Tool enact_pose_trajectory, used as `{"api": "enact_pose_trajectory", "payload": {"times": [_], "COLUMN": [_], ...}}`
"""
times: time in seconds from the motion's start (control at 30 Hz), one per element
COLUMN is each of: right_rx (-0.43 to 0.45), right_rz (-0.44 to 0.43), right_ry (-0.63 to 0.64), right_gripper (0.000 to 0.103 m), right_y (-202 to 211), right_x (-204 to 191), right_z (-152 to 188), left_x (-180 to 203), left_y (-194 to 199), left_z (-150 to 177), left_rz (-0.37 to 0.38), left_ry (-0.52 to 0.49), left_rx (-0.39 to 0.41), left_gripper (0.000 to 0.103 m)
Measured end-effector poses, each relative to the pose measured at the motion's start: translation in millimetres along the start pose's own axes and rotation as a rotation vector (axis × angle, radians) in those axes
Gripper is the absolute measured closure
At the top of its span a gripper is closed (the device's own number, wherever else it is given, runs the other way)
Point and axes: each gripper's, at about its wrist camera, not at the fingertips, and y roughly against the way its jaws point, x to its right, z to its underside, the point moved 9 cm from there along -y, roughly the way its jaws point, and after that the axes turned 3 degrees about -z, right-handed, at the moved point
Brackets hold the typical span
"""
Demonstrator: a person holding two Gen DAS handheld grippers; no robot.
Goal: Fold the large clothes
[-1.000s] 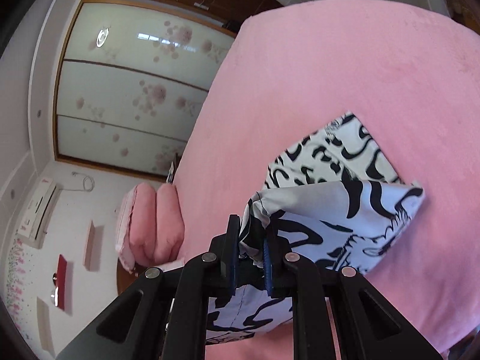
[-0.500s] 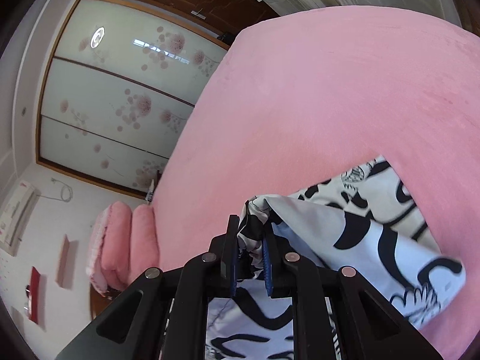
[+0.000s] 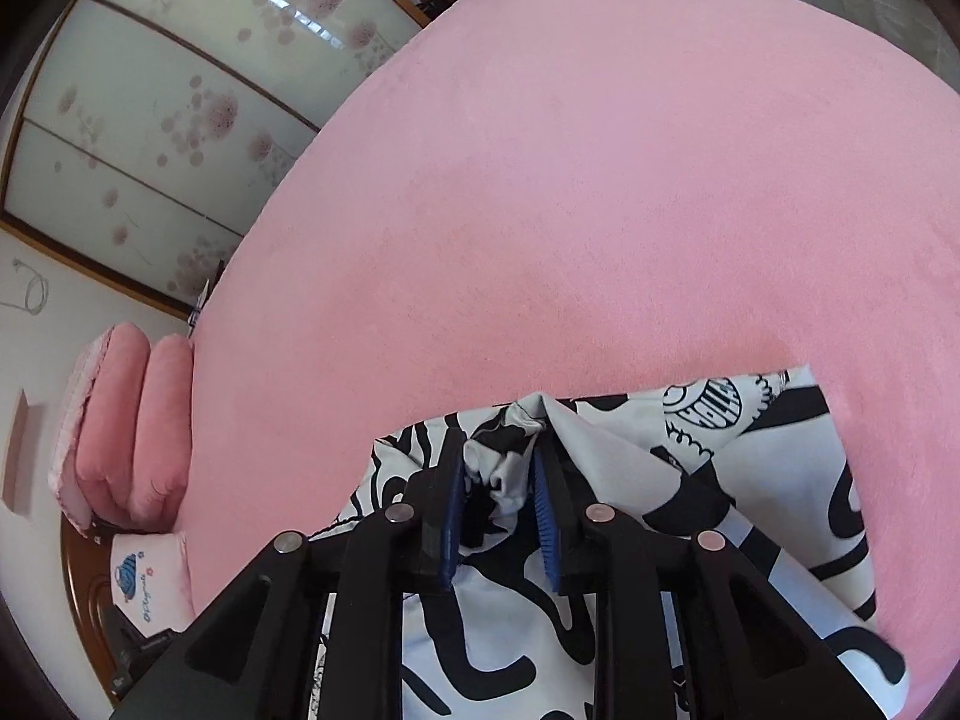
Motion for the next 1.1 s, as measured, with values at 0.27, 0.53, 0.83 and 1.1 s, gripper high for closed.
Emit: {"api": "enact_pose_trajectory", "payload": {"times": [0.27,0.53,0.83,1.1], "right_rx": [0.131,0.017,-0.22,-0.259], "right_rz": [0.043,-0.099,-0.064,-0.047], "right_ry": [0.156,0.212,0.454,0.563], "right_gripper": [0.051,0.064,0.091,0.094], "right_y": [51.8,69.6,36.9,3.7], "right_x": [-29.1,-63.7,-53.8,-50.8], "right_z": [-5.1,111.6,282.2,290.1], "left_x": [18.1,48.9,53.0,48.1], "left_y": [73.3,79.9,12.6,-31.9], "left_z": [6.1,103.3,238.4,271.3], "left_rz": [-0.114,0.016,0.154,0.009], "left_ry": [-0.168,-0.322,-0.33,-0.4], "left_rx": [0.279,0.143,-0.161,-0.22], "left_gripper": [0.037,0.037,0.087,0.086]}}
